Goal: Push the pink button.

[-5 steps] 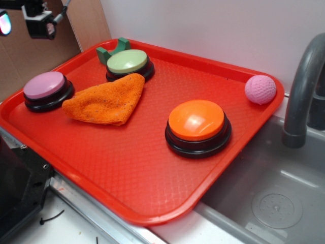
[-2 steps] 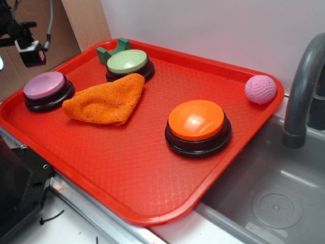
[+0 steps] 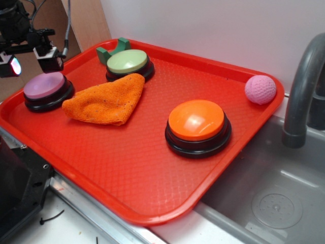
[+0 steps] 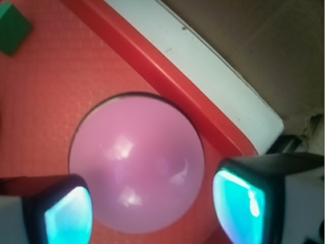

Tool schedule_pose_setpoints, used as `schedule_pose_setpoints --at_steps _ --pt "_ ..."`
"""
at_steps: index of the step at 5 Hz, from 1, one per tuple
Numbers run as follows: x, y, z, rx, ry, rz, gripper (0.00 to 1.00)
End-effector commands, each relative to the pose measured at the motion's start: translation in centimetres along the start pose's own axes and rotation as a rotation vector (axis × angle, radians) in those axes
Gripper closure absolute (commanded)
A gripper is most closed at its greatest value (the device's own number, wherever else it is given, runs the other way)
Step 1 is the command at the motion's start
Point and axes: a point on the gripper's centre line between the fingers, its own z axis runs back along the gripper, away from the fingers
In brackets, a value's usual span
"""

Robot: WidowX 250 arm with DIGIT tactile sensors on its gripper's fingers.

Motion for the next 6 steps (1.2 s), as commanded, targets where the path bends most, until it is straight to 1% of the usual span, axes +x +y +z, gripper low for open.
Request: schedule_pose_setpoints --at_steps 1,2,3,4,5,6 --pt "0.1 0.0 -1.7 -0.011 -0.02 -0.064 0.0" --pt "0.0 -0.2 -2.2 -0.015 -0.006 -0.074 0.0" --pt "-0.2 -0.1 -2.4 -0.008 0.022 -0.079 0.0" --pt "-0.5 -0.2 -1.0 -0.004 0.039 -0.089 0.0" --pt "-0.2 -0.1 1.4 -0.013 0.027 -0.12 0.0" --pt "0.2 0.4 3.8 -0.015 0.001 -0.118 0.0"
